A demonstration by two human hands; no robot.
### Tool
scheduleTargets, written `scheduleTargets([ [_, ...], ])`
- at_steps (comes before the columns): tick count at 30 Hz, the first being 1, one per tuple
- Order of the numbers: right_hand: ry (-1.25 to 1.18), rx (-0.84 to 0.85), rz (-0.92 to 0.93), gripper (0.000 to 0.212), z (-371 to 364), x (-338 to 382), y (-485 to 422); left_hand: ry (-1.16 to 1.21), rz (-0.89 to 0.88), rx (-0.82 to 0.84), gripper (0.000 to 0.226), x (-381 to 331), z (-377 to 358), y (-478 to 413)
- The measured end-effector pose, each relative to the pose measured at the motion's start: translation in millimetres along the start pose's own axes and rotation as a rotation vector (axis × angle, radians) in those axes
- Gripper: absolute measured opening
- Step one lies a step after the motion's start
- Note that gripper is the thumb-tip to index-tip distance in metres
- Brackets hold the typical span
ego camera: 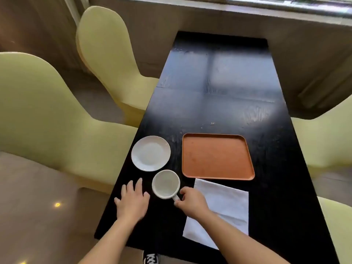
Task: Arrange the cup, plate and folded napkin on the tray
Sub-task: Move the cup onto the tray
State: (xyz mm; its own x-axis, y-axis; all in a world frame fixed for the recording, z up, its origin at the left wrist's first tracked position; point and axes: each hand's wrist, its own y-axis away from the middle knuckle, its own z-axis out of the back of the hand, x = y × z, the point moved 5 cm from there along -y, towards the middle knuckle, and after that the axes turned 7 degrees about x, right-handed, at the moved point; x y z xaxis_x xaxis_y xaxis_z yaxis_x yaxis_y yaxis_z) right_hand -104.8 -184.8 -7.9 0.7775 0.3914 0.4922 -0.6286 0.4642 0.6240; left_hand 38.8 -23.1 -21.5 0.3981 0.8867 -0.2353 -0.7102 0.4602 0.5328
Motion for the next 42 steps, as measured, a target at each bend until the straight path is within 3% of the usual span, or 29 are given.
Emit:
scheduleTargets([
  [4,0.005,-0.004,-0.037,0.016,-12,3,-4,-0.03,0.012,0.086,0.062,10,-12,-11],
  [10,-0.037,-0.069,-0.029,0.037,-19,0,-10,-0.047,0.033,0.148,0.065,16,-35,-21],
  [21,-0.225,-0.227,0.063,0.031,19,-18,8,-0.099,0.113,0.068,0.072,6,-52,-24],
  [26,-0.325,-0.399,0.098,0.033,69,-43,17,-0.087,0.156,0.04,0.073,-4,-59,-27],
  [34,-0.575,-0.628,-0.085,0.03,146,-100,-12,-0.113,0.203,-0.018,0.075,-6,-71,-32],
  [42,-0.827,-0.789,-0.278,0.027,160,-131,-44,-0.092,0.2,-0.092,0.078,-2,-79,-33],
])
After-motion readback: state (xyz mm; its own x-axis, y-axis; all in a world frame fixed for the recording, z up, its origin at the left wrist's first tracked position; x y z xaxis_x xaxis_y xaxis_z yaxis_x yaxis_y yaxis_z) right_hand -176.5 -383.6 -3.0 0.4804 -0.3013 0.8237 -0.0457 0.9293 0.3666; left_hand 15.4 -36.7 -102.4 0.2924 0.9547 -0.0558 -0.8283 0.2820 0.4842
